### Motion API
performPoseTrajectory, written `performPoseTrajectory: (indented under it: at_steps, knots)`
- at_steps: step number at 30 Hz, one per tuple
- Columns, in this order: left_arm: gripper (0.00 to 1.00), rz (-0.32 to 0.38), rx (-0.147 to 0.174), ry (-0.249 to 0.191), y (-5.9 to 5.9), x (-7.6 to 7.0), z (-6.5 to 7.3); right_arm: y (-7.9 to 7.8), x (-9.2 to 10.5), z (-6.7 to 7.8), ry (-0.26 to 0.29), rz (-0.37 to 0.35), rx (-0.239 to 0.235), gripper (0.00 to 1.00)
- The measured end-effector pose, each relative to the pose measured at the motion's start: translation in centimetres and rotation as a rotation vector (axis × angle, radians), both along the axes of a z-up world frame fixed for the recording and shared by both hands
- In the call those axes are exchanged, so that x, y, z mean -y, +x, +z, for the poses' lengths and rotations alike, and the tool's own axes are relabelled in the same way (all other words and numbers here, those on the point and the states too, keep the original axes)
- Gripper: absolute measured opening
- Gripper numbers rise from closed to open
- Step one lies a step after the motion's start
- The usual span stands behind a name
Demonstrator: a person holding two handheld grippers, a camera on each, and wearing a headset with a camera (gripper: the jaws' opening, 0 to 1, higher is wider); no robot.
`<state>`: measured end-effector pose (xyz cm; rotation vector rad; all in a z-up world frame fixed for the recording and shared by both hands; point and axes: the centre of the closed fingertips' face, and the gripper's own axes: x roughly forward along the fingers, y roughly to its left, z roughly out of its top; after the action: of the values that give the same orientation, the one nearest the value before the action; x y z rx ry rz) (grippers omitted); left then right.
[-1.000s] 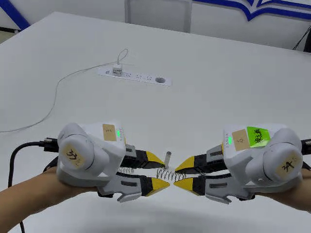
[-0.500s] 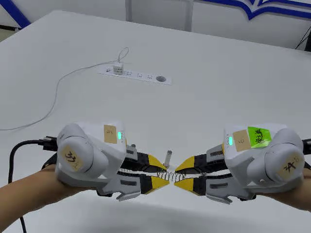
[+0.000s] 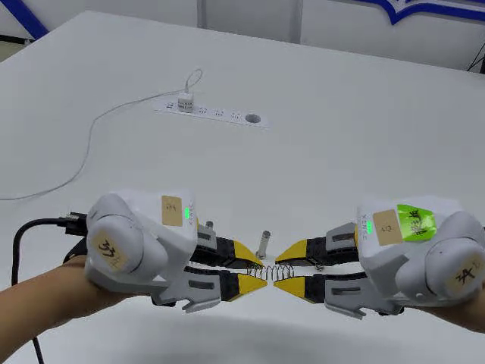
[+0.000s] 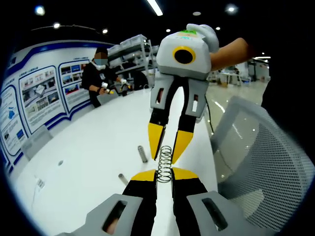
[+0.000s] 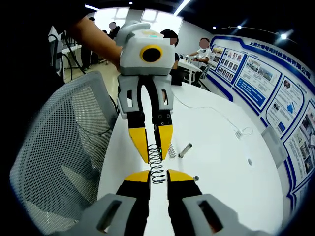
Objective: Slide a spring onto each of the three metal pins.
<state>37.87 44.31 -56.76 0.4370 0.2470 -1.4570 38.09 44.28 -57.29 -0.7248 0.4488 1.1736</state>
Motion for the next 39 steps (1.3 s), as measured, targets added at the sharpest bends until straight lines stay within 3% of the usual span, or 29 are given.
performPoseTrajectory:
  at_steps: [6, 7, 13, 19, 26, 34, 39]
  knots:
    - [0.1, 0.005, -0.007, 0.0, -0.1, -0.2, -0.2, -0.1, -0.2, -0.4, 0.002, 0.008, -0.025, 0.13]
    - [0.1, 0.001, -0.007, 0.003, -0.2, -0.3, -0.3, -0.3, -0.2, -0.7, 0.0, 0.007, -0.048, 0.13]
    - [0.1, -0.016, 0.009, 0.019, -0.6, -0.3, -0.7, -0.7, -0.2, -1.0, -0.006, 0.015, -0.079, 0.12]
    - [0.1, -0.003, -0.007, 0.008, -0.5, -0.4, -0.8, -0.9, -0.3, -0.1, 0.031, 0.013, -0.096, 0.11]
    - [0.1, 0.007, -0.016, -0.004, -0.5, -0.3, -0.7, -1.1, -0.5, 0.8, 0.052, 0.056, -0.079, 0.11]
    - [0.1, 0.019, -0.003, -0.013, -0.2, -0.4, -0.5, -1.2, -1.5, 2.3, 0.162, 0.036, -0.097, 0.11]
    - [0.1, 0.027, -0.015, -0.013, -0.1, -0.2, -0.5, -1.1, -1.8, 2.8, 0.181, 0.033, -0.09, 0.11]
